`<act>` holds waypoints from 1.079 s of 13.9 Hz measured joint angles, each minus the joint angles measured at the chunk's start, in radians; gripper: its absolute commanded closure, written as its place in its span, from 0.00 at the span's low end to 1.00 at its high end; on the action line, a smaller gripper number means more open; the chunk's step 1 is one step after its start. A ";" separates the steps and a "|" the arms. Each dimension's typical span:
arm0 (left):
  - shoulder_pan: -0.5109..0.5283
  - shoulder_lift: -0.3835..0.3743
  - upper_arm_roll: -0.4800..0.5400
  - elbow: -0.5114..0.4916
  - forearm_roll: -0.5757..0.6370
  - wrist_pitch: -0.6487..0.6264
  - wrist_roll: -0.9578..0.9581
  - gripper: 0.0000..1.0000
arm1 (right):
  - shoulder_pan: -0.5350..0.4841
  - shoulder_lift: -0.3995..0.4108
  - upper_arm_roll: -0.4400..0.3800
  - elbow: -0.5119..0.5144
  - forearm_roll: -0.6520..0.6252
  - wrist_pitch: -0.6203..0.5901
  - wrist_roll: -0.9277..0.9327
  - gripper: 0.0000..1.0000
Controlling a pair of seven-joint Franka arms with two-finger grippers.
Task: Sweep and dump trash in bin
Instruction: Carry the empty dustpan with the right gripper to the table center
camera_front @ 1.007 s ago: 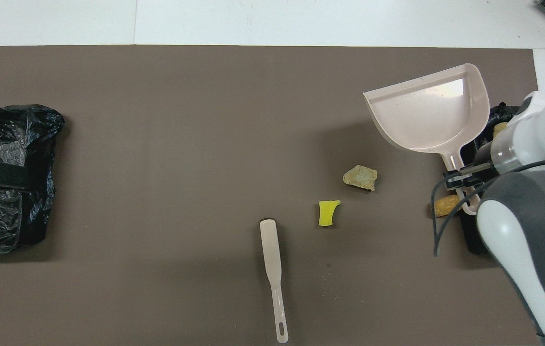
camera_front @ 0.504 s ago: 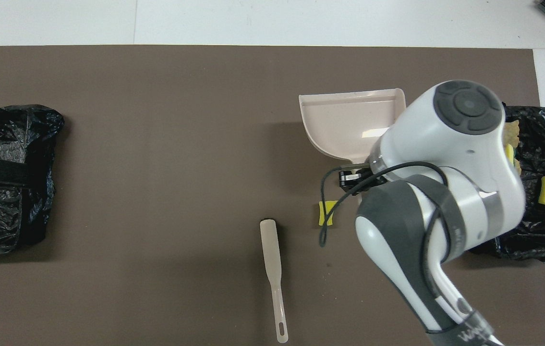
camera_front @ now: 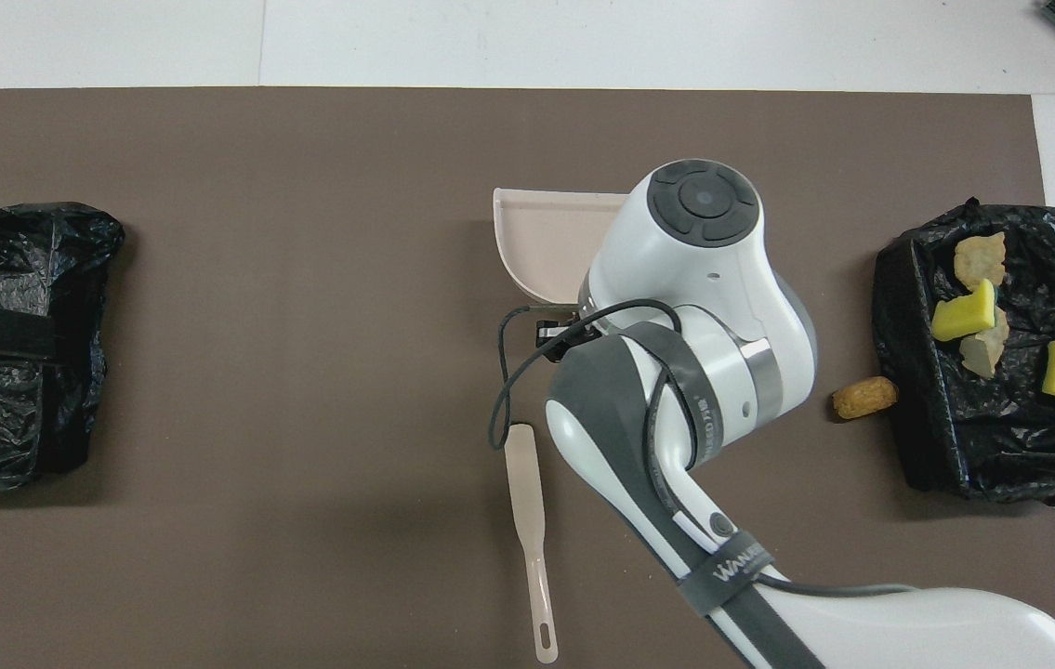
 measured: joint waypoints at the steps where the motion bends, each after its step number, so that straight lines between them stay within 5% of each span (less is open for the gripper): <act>1: 0.000 0.000 0.000 -0.001 0.000 0.000 0.000 0.00 | 0.016 0.027 0.000 0.016 0.003 0.018 0.024 1.00; 7: 0.000 -0.001 0.001 -0.004 0.000 0.000 0.000 0.00 | 0.061 0.143 0.000 0.053 0.006 0.108 0.045 1.00; 8: 0.000 -0.001 0.001 -0.004 0.000 0.000 0.000 0.00 | 0.061 0.147 0.000 0.053 0.007 0.130 0.045 0.93; 9: 0.000 -0.001 0.001 -0.004 0.000 0.000 0.000 0.00 | 0.061 0.148 0.000 0.053 0.008 0.143 0.045 0.01; 15: 0.000 -0.003 0.002 -0.004 0.000 0.000 0.000 0.00 | 0.065 0.138 0.001 0.059 0.010 0.132 0.045 0.00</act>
